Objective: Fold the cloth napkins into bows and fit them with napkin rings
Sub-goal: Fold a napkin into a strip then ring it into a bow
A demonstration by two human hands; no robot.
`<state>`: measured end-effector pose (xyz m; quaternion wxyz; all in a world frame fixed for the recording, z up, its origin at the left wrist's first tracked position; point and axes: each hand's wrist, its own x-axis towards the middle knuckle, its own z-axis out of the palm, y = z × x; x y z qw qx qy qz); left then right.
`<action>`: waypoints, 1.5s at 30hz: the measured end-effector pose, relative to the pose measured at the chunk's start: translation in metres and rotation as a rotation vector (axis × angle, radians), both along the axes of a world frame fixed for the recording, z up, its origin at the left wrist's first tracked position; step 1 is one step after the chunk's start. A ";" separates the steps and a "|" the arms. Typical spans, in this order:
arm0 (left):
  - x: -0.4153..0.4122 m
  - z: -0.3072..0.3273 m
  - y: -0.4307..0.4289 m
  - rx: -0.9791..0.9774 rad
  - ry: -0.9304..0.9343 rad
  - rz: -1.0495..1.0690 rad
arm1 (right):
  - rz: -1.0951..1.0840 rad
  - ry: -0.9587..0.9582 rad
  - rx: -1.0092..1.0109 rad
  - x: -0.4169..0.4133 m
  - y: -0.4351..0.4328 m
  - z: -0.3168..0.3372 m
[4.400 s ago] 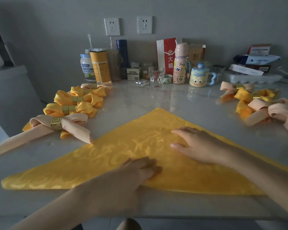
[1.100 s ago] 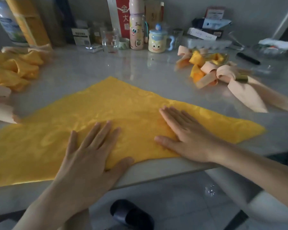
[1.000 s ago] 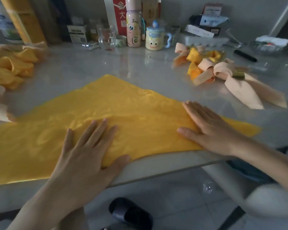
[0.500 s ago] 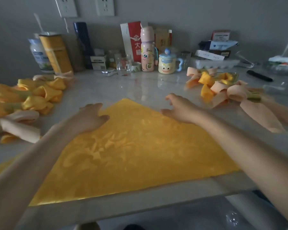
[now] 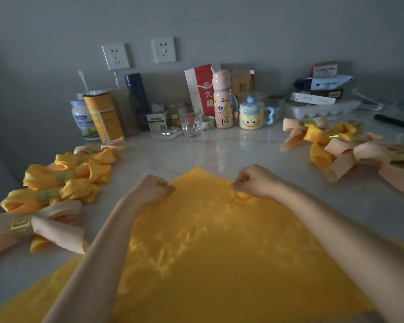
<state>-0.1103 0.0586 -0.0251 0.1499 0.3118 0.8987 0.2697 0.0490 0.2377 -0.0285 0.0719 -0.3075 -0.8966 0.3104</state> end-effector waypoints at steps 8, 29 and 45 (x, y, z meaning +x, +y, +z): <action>-0.019 -0.016 0.003 0.183 0.062 -0.027 | 0.016 0.052 -0.008 -0.017 0.006 -0.005; 0.005 -0.016 0.011 0.335 0.176 0.028 | 0.095 0.325 0.102 -0.044 -0.010 -0.027; 0.021 -0.020 0.024 0.011 0.215 -0.103 | 0.134 0.277 0.472 -0.043 -0.021 -0.032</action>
